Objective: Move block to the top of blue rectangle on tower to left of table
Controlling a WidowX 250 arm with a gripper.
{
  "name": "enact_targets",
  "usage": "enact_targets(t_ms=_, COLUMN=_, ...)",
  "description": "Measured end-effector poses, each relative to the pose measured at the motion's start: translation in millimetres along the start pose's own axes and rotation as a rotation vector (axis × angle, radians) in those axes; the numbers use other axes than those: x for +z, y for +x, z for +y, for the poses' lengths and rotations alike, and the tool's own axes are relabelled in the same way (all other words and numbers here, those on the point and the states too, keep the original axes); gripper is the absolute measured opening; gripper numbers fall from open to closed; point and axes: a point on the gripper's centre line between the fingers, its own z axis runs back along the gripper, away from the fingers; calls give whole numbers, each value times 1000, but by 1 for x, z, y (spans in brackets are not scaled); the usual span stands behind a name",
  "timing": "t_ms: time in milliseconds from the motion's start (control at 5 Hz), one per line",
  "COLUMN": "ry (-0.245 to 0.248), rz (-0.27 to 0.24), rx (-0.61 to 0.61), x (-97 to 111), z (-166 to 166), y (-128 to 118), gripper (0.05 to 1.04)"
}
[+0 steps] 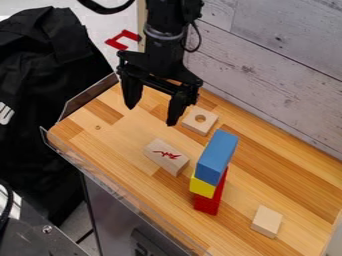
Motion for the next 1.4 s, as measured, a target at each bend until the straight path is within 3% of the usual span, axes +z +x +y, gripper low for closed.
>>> enact_targets(t_ms=200, ry=1, rz=29, rx=2, x=-7, z=0, y=-4, gripper=1000)
enact_targets(t_ms=400, ry=-12, rz=65, rx=109, x=-13, z=-2, y=-4, gripper=1000)
enact_targets(t_ms=600, ry=-25, rz=61, rx=282, x=-14, z=-2, y=-2, gripper=1000)
enact_targets(t_ms=1000, ry=-53, rz=0, rx=596, x=-22, z=0, y=5, gripper=1000)
enact_targets(t_ms=1400, ry=-47, rz=-47, rx=882, x=-32, z=2, y=8, gripper=1000)
